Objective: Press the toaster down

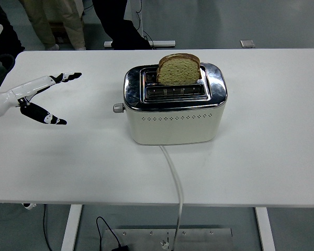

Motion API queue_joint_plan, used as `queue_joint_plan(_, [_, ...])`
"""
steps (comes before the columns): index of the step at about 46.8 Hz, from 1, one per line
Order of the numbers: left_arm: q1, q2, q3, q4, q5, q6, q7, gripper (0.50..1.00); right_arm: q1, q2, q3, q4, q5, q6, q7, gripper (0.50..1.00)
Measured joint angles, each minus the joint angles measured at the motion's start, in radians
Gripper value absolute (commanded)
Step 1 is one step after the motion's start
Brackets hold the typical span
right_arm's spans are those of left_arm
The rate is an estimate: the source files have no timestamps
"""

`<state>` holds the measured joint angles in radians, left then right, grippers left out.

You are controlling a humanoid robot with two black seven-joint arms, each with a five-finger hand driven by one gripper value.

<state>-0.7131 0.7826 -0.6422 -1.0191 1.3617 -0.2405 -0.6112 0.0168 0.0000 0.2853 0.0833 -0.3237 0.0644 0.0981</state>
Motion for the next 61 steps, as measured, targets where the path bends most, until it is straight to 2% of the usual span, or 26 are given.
queue_joint_plan(20, [0.031, 0.025, 0.026, -0.128, 0.075, 0.058, 0.000, 1.000, 0.000, 0.000, 0.000, 0.001, 0.000, -0.001, 0.000, 0.998])
queue_joint_plan(32, [0.037, 0.021, 0.071, -0.139, 0.139, 0.122, 0.000, 1.000, 0.000, 0.000, 0.000, 0.000, 0.000, 0.000, 0.000, 0.998])
queue_joint_plan(61, [0.025, -0.034, 0.097, -0.140, 0.137, 0.132, 0.000, 1.000, 0.000, 0.000, 0.000, 0.000, 0.000, 0.000, 0.000, 0.998])
